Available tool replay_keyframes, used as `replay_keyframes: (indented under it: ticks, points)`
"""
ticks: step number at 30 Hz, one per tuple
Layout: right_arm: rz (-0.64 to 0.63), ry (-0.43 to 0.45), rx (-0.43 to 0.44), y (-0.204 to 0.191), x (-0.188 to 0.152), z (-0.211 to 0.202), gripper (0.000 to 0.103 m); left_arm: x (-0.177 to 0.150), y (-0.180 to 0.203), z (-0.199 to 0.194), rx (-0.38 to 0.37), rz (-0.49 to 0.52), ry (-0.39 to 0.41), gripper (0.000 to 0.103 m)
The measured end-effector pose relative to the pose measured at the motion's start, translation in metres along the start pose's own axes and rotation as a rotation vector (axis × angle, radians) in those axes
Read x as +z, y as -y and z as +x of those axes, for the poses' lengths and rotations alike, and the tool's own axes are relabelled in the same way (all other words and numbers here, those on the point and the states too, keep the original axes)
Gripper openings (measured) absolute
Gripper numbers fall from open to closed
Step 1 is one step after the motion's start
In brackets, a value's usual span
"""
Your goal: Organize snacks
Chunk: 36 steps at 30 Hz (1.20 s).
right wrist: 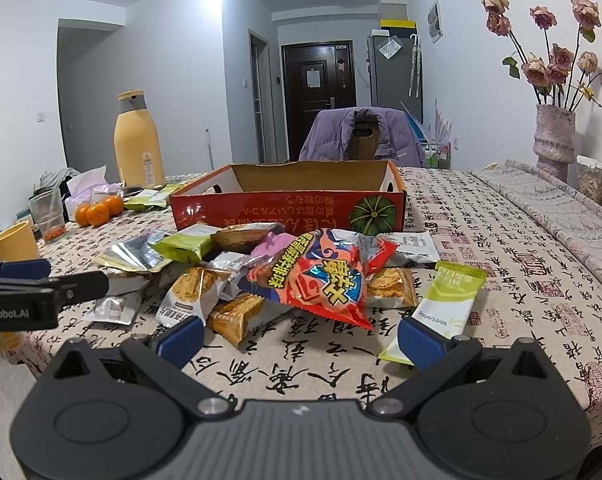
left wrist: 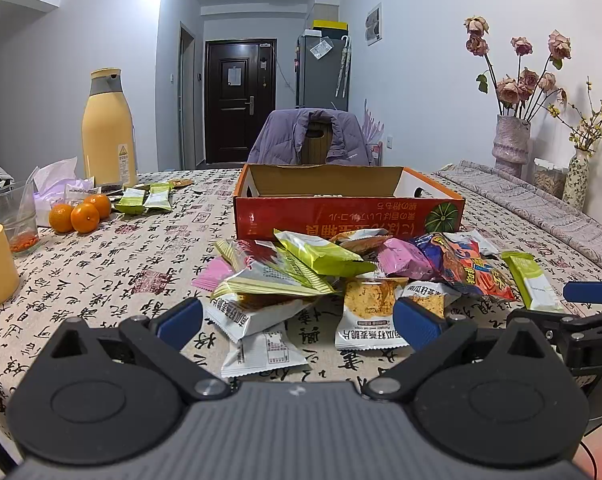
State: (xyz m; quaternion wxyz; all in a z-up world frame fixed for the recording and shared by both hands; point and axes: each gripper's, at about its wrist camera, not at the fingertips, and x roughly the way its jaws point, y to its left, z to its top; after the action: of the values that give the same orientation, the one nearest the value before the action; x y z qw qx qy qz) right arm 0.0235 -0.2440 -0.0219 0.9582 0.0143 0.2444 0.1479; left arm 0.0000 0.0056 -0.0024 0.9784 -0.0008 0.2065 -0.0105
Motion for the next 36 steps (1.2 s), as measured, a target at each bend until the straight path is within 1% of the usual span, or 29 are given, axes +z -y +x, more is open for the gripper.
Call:
replay_keyframes:
  ticks: [21, 26, 30, 36]
  points:
    - [0.004, 0.002, 0.008, 0.001, 0.0, 0.0, 0.103, -0.001, 0.002, 0.002, -0.009, -0.009, -0.004, 0.103]
    - [0.02, 0.024, -0.013, 0.006, 0.001, -0.001, 0.103, -0.002, 0.003, 0.007, -0.016, -0.013, -0.012, 0.103]
    - [0.034, 0.025, -0.029, 0.013, 0.002, 0.003, 0.103, -0.002, 0.001, 0.012, -0.017, -0.021, -0.018, 0.103]
    - [0.051, 0.017, -0.092, 0.028, 0.006, 0.01, 0.103, 0.0, 0.0, 0.021, -0.016, -0.019, -0.032, 0.103]
